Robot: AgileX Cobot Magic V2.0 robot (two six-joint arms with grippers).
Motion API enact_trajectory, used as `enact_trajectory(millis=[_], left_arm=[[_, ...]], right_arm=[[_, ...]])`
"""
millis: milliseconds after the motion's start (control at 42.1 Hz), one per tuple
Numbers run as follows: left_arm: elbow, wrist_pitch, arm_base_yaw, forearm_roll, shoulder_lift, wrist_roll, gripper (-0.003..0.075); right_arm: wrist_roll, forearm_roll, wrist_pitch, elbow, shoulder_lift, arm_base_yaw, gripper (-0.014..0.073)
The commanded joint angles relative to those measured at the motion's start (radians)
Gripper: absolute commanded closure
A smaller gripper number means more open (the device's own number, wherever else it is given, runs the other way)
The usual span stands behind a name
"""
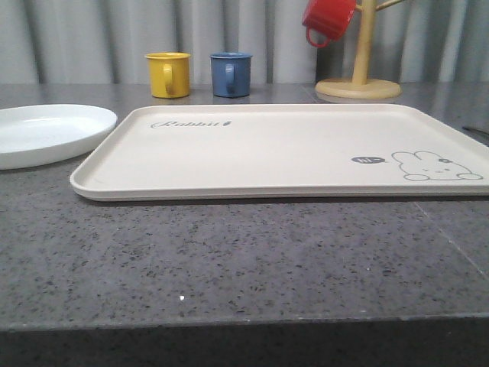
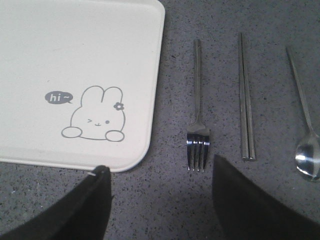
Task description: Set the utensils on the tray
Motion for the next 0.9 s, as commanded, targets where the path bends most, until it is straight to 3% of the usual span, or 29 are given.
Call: enact_trajectory(millis=[0,214,356,712,878], left_arm=[[-0.068,-0.018,0.021,-0.164,0.055,0.096,0.0195],[-0.134,-0.020,0.022,-0.200,0.173,0.100,0.0213],[-0.153,-0.026,0.022,-0.202,0.207,0.102,0.0274],[-0.156,-0.031,0.022,-0.202,0.213,0.102,0.0636],[-0.193,0.012,0.022,-0.202,0.209,0.102,0.0741]], right_arm=[[0.000,-0.003,-0.062,-0.025,0.005,-0.004,0.0124],[0.000,-0.003,-0.062,-0.025,0.005,-0.004,0.0124],[0.000,-0.003,-0.063,-0.025,0.005,-0.004,0.0124],[0.000,-0.003,-0.063,-0.025,0.005,-0.004,0.0124],[0.000,-0.003,-0.063,-0.025,0.005,-0.004,0.0124]])
